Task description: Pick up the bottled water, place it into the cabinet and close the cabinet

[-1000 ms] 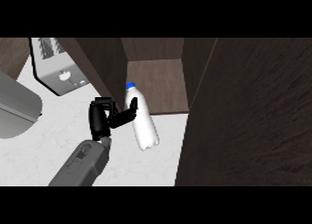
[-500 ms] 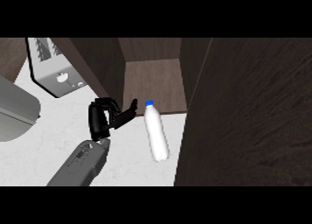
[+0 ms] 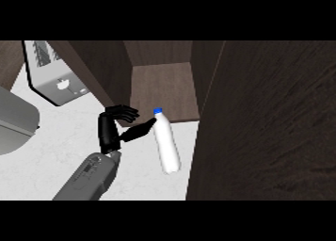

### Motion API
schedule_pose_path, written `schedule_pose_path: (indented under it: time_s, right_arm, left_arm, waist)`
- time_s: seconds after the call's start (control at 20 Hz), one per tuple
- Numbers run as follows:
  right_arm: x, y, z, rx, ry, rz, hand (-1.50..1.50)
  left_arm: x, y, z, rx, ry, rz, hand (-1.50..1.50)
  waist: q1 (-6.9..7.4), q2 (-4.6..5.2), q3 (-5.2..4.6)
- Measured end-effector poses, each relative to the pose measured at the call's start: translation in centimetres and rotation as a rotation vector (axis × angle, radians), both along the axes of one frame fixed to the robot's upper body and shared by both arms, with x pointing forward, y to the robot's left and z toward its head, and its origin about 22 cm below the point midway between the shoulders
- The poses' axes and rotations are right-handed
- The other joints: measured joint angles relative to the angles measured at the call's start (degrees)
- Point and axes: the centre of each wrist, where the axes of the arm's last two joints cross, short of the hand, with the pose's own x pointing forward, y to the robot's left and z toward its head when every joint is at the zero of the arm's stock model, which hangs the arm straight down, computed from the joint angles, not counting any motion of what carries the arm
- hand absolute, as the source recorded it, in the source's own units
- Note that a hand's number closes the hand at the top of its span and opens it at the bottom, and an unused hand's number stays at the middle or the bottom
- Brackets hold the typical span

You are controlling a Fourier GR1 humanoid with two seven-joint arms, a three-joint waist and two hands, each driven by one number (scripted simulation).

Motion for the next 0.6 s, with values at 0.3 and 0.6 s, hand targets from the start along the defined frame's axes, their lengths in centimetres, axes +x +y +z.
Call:
schedule_pose_path:
  time_s: [0.3, 0.6]
  right_arm:
    - [-0.03, -0.22, -0.07, 0.001, -0.001, -0.006, -1.50]
    - [0.07, -0.22, -0.05, 0.002, -0.002, -0.003, -1.50]
  left_arm:
    - [-0.07, -0.05, 0.06, 0.003, 0.009, -0.042, -1.50]
    - [-0.20, -0.10, 0.19, -0.013, 0.019, -0.092, -1.50]
  waist:
    - [0.01, 0.16, -0.04]
    - [0.09, 0.44, -0.15]
